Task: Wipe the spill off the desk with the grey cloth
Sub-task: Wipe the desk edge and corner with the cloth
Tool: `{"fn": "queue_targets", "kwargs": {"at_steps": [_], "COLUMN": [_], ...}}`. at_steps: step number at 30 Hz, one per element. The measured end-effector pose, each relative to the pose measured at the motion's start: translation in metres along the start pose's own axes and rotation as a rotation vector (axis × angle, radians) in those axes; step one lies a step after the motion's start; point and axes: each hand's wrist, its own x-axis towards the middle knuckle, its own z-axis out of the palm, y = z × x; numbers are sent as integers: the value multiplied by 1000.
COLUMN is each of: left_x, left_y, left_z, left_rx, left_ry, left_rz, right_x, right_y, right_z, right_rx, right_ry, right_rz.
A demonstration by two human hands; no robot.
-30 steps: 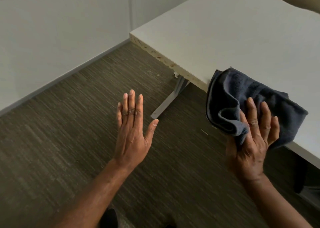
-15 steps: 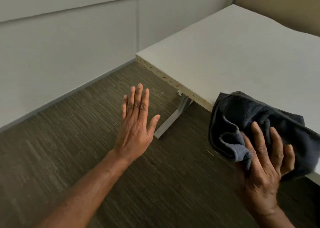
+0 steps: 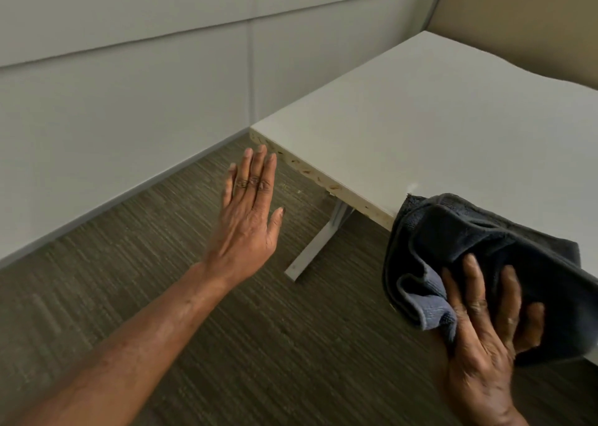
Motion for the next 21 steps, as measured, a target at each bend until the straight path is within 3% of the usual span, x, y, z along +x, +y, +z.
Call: {"fn": "queue_targets", "kwargs": {"at_steps": [9,17,21], "left_x": [34,41,41], "left_y": [-41,-56,-65], "left_z": [-4,3,9], "left_rx": [-120,-54,-66], "left_ry": [-28,0,19], "left_rz": [-62,22,60], "right_x": [13,14,19], "right_y": [-20,-29,-33], "right_z": [10,14,20], "right_rx": [-35,-57,-104], "right_ry": [31,34,32], "right_rz": [10,109,70]}}
